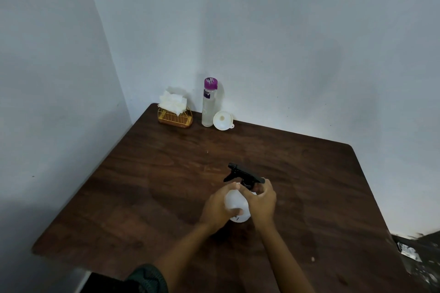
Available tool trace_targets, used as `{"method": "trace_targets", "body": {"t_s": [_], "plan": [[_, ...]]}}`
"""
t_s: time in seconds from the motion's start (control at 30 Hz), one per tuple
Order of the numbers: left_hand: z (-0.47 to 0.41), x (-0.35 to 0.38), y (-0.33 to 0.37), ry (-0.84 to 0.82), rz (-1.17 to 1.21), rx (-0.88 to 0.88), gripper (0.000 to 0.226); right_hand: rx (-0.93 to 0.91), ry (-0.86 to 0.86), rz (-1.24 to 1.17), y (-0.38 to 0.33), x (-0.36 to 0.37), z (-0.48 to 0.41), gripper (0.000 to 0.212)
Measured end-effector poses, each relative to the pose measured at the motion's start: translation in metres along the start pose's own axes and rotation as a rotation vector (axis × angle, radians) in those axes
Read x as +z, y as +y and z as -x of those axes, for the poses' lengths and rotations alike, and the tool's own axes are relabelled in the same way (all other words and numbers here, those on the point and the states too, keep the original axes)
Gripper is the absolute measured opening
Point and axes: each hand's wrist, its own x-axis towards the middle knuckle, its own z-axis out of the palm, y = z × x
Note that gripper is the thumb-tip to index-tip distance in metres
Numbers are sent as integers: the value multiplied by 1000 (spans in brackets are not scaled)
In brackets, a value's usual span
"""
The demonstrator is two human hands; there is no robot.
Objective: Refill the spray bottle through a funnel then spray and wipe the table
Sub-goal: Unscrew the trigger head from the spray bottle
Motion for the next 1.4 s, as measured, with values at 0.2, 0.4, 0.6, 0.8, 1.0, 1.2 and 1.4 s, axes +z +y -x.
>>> {"method": "trace_targets", "body": {"t_s": [0.2, 0.4, 0.6, 0.8, 1.0, 1.2, 1.4], "plan": [[2, 3, -3, -31, -54, -17, 66, 106, -322, -170, 12, -18, -7, 20], [0, 3, -6, -32, -137, -6, 65, 116, -282, -138, 6, -11, -6, 43], [1, 3, -7, -35, -163, -17, 82, 7, -119, -140, -2, -3, 1, 21], [-2, 5, -12, -56, -182, -16, 74, 21, -185, -123, 3, -12, 0, 22], [-5, 7, -14, -56, -225, -16, 70, 31, -323, -74, 0, -18, 2, 31], [-4, 7, -13, -48, -253, -11, 69, 1, -275, -108, -2, -19, -2, 34], [-4, 7, -11, -56, -273, -32, 72, -36, -283, -96, 1, -22, -5, 27]]}}
